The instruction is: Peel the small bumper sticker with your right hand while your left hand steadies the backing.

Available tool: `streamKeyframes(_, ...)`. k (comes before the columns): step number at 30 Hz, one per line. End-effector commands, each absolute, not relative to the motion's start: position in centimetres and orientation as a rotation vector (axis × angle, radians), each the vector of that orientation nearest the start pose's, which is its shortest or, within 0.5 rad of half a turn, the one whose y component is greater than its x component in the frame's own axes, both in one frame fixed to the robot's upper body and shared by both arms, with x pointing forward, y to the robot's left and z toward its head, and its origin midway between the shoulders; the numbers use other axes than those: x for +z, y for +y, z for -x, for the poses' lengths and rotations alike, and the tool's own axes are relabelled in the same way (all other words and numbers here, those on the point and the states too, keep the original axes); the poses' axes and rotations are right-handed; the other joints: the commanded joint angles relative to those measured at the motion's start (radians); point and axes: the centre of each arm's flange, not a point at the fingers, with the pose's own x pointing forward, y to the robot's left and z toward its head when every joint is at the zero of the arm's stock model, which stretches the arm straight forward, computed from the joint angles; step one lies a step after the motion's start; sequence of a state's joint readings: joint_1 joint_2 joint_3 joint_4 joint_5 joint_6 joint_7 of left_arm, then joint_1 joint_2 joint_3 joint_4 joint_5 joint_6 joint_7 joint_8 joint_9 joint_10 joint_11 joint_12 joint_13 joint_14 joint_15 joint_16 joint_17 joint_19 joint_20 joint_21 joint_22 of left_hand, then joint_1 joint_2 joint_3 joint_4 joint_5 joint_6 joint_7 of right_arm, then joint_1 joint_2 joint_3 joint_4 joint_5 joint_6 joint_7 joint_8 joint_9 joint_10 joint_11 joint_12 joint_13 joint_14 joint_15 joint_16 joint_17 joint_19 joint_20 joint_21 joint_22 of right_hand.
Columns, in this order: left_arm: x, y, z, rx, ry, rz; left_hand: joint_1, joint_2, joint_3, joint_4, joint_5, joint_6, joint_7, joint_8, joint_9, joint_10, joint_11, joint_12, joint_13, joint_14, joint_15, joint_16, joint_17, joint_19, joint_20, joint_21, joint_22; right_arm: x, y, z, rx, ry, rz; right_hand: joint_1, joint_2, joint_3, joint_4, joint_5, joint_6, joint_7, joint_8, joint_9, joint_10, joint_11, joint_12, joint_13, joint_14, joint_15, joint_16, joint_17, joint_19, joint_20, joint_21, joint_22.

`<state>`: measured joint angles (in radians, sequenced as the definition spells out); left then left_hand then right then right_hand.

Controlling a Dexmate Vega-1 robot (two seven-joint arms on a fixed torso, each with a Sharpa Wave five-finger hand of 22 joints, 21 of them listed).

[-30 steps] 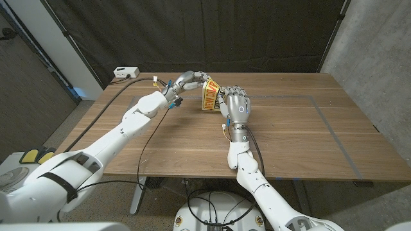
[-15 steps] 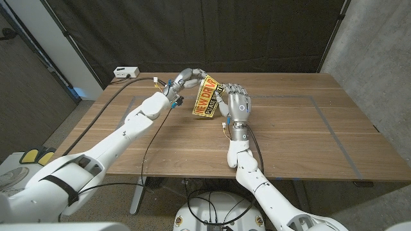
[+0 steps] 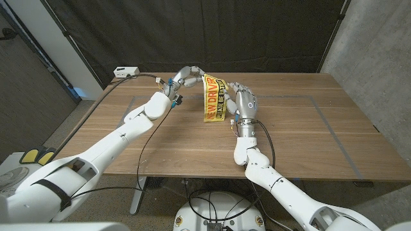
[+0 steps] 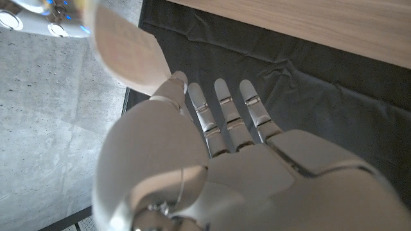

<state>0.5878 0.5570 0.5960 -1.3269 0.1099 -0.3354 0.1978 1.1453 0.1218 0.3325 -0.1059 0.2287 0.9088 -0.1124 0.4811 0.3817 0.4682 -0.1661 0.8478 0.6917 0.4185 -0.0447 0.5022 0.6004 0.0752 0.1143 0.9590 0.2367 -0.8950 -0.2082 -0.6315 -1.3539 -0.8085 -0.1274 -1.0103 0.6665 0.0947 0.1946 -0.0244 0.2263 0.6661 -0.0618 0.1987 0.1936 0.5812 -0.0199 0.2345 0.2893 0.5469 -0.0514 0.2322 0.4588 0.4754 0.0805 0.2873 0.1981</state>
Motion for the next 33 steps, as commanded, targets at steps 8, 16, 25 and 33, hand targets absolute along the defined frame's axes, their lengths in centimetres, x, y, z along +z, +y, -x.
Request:
streamKeyframes(8,7.6,20.0,-63.3,-0.047,-0.972,-0.777,-0.002,0.009,-0.001,0.006,0.022,-0.008,-0.001,0.026,0.033,0.017,-0.003,0.021,0.023,0.02,-0.106,-0.018,0.006,0.004,-0.006,0.018,-0.004,-6.8,-11.2,-57.6,-0.572,-0.987,0.687,0.01,0.011,0.034,-0.049,-0.011,0.024,0.007,0.02,0.006,0.028,-0.003,0.009,0.013,0.022,-0.07,0.02,0.019,0.01,0.0,0.008,0.006)
streamKeyframes(16,9.1,18.9,-64.1,-0.194,-0.932,-0.804,-0.008,0.005,-0.007,0.01,0.035,-0.027,-0.01,0.035,0.053,0.01,-0.005,0.026,0.035,0.016,-0.106,-0.031,0.01,0.001,-0.007,0.024,-0.008,-6.3,-9.2,-56.9,-0.634,-1.023,0.835,0.196,0.023,0.129,-0.163,-0.01,-0.012,-0.045,0.009,0.005,0.007,-0.061,-0.008,0.011,0.025,-0.127,0.017,0.019,0.045,-0.031,0.025,0.003)
streamKeyframes(25,10.7,16.7,-63.6,-0.255,-0.938,-0.918,-0.012,0.005,-0.014,0.016,0.053,-0.036,-0.019,0.05,0.075,0.003,-0.007,0.03,0.047,0.015,-0.106,-0.043,0.015,-0.004,-0.007,0.029,-0.012,-6.6,-8.5,-56.8,-0.671,-1.021,0.957,0.216,-0.03,0.123,-0.157,-0.011,-0.068,-0.073,-0.006,0.005,-0.042,-0.079,-0.029,0.011,-0.007,-0.137,0.002,0.017,0.044,-0.04,0.026,0.002)
streamKeyframes(33,11.5,15.4,-62.8,-0.289,-0.93,-1.029,-0.013,0.002,-0.021,0.018,0.07,-0.039,-0.024,0.065,0.096,-0.004,-0.012,0.034,0.059,0.012,-0.106,-0.054,0.02,-0.01,-0.008,0.034,-0.015,-6.6,-8.2,-56.8,-0.697,-1.036,1.007,0.213,-0.038,0.124,-0.148,-0.007,-0.085,-0.077,-0.008,0.006,-0.052,-0.085,-0.032,0.011,-0.015,-0.14,-0.003,0.016,0.041,-0.044,0.025,0.001)
